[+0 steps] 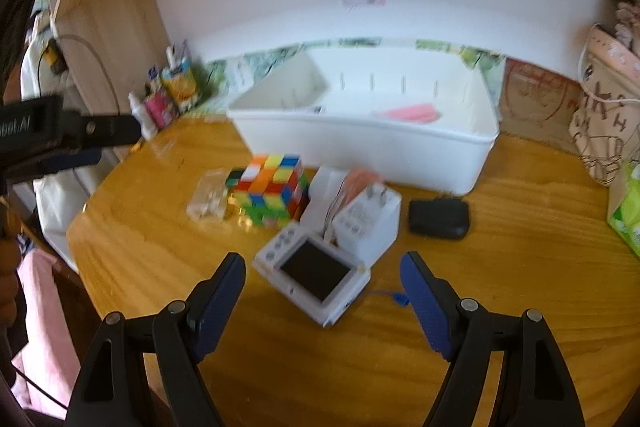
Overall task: Organize rigid objects
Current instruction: 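Move the left tool to the Rubik's cube while the right tool approaches the white device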
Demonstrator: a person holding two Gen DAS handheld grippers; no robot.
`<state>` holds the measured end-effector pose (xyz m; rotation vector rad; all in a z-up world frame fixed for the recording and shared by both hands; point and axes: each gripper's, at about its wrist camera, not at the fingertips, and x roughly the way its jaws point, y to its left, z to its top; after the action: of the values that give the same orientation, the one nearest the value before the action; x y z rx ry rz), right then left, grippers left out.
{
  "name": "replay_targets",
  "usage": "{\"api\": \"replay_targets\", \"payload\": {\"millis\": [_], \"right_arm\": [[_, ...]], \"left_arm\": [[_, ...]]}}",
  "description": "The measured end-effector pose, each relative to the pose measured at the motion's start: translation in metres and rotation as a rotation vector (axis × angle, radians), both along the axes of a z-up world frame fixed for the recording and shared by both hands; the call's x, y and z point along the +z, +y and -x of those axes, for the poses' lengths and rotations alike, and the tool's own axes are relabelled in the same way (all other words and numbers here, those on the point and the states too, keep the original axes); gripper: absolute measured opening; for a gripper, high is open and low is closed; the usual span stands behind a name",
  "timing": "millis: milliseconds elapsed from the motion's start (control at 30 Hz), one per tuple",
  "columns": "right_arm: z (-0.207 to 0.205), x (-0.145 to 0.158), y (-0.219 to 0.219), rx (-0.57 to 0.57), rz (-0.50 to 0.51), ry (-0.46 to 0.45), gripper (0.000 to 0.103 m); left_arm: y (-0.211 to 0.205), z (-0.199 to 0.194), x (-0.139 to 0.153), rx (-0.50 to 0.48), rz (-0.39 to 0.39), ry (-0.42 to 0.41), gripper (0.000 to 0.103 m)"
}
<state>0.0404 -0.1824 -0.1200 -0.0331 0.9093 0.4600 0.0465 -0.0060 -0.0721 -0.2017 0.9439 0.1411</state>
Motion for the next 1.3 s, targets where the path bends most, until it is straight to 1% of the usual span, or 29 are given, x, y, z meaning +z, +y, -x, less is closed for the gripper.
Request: {"api": "replay_targets", "payload": {"millis": [100,233,433,633,733,867,1000,1100,1200,1300], "right_arm": [[0.004,-0.008,0.006,0.039,0.019,0.021,0.080],[0.008,-0.019,0.014,0.088,0.070,0.041,0.080],[0.009,-0.031,0.025,0.133,0.138,0.021,0.080],[-0.004,-0.043,0.030,0.141,0.173,0.025,0.080],[-0.010,-0.046,0.031,0.148,0.202,0.030,0.080],[-0.016,-0.052,0.036,0.183,0.232,0.057,0.080],[-0.018,-0.054,0.039,0.209,0.243,0.055,0.080],[-0.026,-0.057,0.037,0.207,0.240,0.067,0.080],[-0.035,-0.060,0.035,0.214,0.227,0.092,0.081],[-0.038,-0.063,0.035,0.238,0.209,0.113,0.081]], "left_arm": [[-0.006,-0.005,-0.004,-0.018,-0.015,0.028,0.083],[-0.012,-0.016,-0.011,-0.042,-0.009,0.072,0.083],[-0.013,-0.036,-0.025,-0.057,0.011,0.146,0.083],[-0.010,-0.068,-0.039,-0.069,0.073,0.198,0.083],[-0.007,-0.085,-0.047,-0.060,0.141,0.226,0.083],[-0.007,-0.105,-0.060,-0.050,0.189,0.282,0.083],[-0.014,-0.123,-0.073,-0.053,0.182,0.340,0.083],[-0.017,-0.131,-0.081,-0.061,0.186,0.380,0.083],[-0.022,-0.139,-0.089,-0.063,0.154,0.422,0.083],[-0.026,-0.144,-0.097,-0.073,0.150,0.458,0.083]]}}
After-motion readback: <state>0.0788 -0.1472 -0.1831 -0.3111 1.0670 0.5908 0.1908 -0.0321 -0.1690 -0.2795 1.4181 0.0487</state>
